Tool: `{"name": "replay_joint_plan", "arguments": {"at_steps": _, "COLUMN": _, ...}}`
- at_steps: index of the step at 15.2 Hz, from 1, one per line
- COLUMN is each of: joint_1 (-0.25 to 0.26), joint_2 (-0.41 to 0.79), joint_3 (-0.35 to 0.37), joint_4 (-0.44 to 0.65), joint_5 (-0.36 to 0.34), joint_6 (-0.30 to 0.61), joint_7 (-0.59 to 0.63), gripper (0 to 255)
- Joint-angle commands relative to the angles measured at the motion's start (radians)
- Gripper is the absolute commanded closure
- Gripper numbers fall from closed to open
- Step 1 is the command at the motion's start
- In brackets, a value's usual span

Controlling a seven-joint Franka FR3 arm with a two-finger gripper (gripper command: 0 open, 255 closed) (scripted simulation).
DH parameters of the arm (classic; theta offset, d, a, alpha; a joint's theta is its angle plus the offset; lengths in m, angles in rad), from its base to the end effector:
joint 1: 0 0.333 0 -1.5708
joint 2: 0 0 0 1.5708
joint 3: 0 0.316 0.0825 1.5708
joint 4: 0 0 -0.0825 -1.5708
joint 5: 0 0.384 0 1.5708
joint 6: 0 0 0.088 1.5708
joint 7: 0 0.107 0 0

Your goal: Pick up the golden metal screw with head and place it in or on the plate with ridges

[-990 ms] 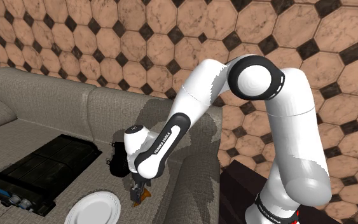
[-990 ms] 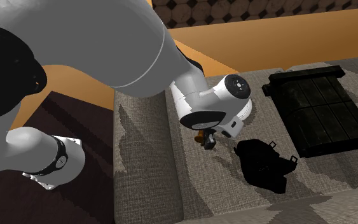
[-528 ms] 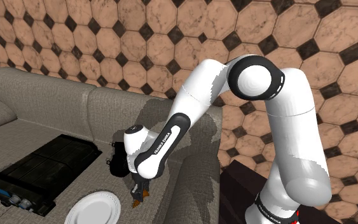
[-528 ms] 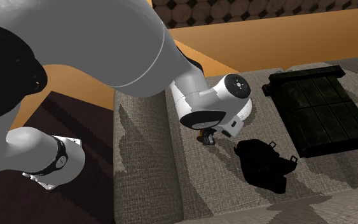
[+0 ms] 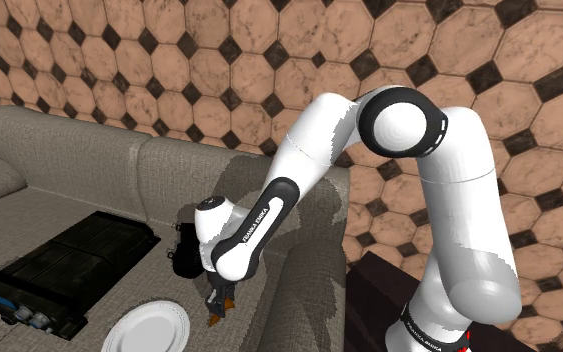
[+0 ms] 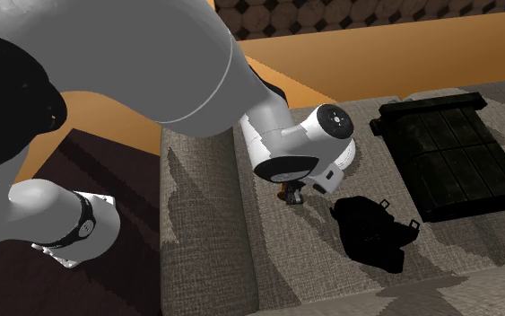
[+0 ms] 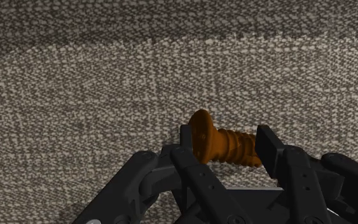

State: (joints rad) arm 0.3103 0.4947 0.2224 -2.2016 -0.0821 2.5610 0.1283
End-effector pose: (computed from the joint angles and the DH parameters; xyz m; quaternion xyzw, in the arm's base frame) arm 0.4597 0.2787 0.1497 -0.9718 -0.2257 0.0674 0.0115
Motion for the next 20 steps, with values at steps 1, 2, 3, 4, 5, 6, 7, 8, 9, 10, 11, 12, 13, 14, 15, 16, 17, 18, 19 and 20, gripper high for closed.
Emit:
{"name": "replay_joint_plan", "arguments": {"at_steps": 1, "joint_1": -0.003, "joint_2": -0.012, "joint_3": 0.002, "joint_4": -0.005, "joint_5": 0.003, "joint_6": -0.009, "joint_7": -0.002, "gripper": 255}}
{"name": "replay_joint_plan", "arguments": {"at_steps": 2, "joint_1": -0.005, "joint_2": -0.024, "joint_3": 0.005, "joint_4": -0.008, "joint_5": 0.007, "joint_6": -0.019, "joint_7": -0.004, "gripper": 255}}
{"name": "replay_joint_plan", "arguments": {"at_steps": 3, "joint_1": -0.007, "joint_2": -0.037, "joint_3": 0.009, "joint_4": -0.010, "joint_5": 0.011, "joint_6": -0.030, "joint_7": -0.006, "gripper": 255}}
{"name": "replay_joint_plan", "arguments": {"at_steps": 4, "joint_1": -0.010, "joint_2": -0.050, "joint_3": 0.011, "joint_4": -0.012, "joint_5": 0.014, "joint_6": -0.040, "joint_7": -0.008, "gripper": 255}}
{"name": "replay_joint_plan", "arguments": {"at_steps": 5, "joint_1": -0.012, "joint_2": -0.062, "joint_3": 0.014, "joint_4": -0.014, "joint_5": 0.018, "joint_6": -0.051, "joint_7": -0.010, "gripper": 255}}
{"name": "replay_joint_plan", "arguments": {"at_steps": 6, "joint_1": -0.014, "joint_2": -0.075, "joint_3": 0.017, "joint_4": -0.016, "joint_5": 0.022, "joint_6": -0.061, "joint_7": -0.012, "gripper": 255}}
{"name": "replay_joint_plan", "arguments": {"at_steps": 7, "joint_1": -0.016, "joint_2": -0.087, "joint_3": 0.020, "joint_4": -0.017, "joint_5": 0.026, "joint_6": -0.072, "joint_7": -0.014, "gripper": 255}}
{"name": "replay_joint_plan", "arguments": {"at_steps": 8, "joint_1": -0.018, "joint_2": -0.099, "joint_3": 0.023, "joint_4": -0.018, "joint_5": 0.030, "joint_6": -0.083, "joint_7": -0.016, "gripper": 255}}
{"name": "replay_joint_plan", "arguments": {"at_steps": 9, "joint_1": -0.018, "joint_2": -0.090, "joint_3": 0.020, "joint_4": -0.020, "joint_5": 0.026, "joint_6": -0.072, "joint_7": -0.016, "gripper": 255}}
{"name": "replay_joint_plan", "arguments": {"at_steps": 10, "joint_1": -0.018, "joint_2": -0.090, "joint_3": 0.020, "joint_4": -0.020, "joint_5": 0.026, "joint_6": -0.072, "joint_7": -0.016, "gripper": 0}}
{"name": "replay_joint_plan", "arguments": {"at_steps": 11, "joint_1": 0.052, "joint_2": -0.070, "joint_3": 0.001, "joint_4": 0.015, "joint_5": -0.103, "joint_6": -0.107, "joint_7": -0.018, "gripper": 0}}
{"name": "replay_joint_plan", "arguments": {"at_steps": 12, "joint_1": 0.124, "joint_2": -0.051, "joint_3": -0.019, "joint_4": 0.040, "joint_5": -0.223, "joint_6": -0.137, "joint_7": -0.027, "gripper": 0}}
{"name": "replay_joint_plan", "arguments": {"at_steps": 13, "joint_1": 0.191, "joint_2": -0.035, "joint_3": -0.035, "joint_4": 0.053, "joint_5": -0.337, "joint_6": -0.160, "joint_7": -0.039, "gripper": 0}}
{"name": "replay_joint_plan", "arguments": {"at_steps": 14, "joint_1": 0.194, "joint_2": -0.026, "joint_3": -0.041, "joint_4": 0.052, "joint_5": -0.341, "joint_6": -0.149, "joint_7": -0.036, "gripper": 0}}
{"name": "replay_joint_plan", "arguments": {"at_steps": 15, "joint_1": 0.195, "joint_2": -0.016, "joint_3": -0.045, "joint_4": 0.052, "joint_5": -0.347, "joint_6": -0.139, "joint_7": -0.032, "gripper": 0}}
{"name": "replay_joint_plan", "arguments": {"at_steps": 16, "joint_1": 0.196, "joint_2": -0.006, "joint_3": -0.049, "joint_4": 0.051, "joint_5": -0.353, "joint_6": -0.128, "joint_7": -0.028, "gripper": 0}}
{"name": "replay_joint_plan", "arguments": {"at_steps": 17, "joint_1": 0.197, "joint_2": 0.005, "joint_3": -0.053, "joint_4": 0.051, "joint_5": -0.359, "joint_6": -0.118, "joint_7": -0.024, "gripper": 0}}
{"name": "replay_joint_plan", "arguments": {"at_steps": 18, "joint_1": 0.198, "joint_2": 0.015, "joint_3": -0.058, "joint_4": 0.051, "joint_5": -0.365, "joint_6": -0.107, "joint_7": -0.020, "gripper": 0}}
{"name": "replay_joint_plan", "arguments": {"at_steps": 19, "joint_1": 0.199, "joint_2": 0.026, "joint_3": -0.062, "joint_4": 0.051, "joint_5": -0.371, "joint_6": -0.097, "joint_7": -0.016, "gripper": 0}}
{"name": "replay_joint_plan", "arguments": {"at_steps": 20, "joint_1": 0.200, "joint_2": 0.036, "joint_3": -0.066, "joint_4": 0.052, "joint_5": -0.377, "joint_6": -0.087, "joint_7": -0.013, "gripper": 0}}
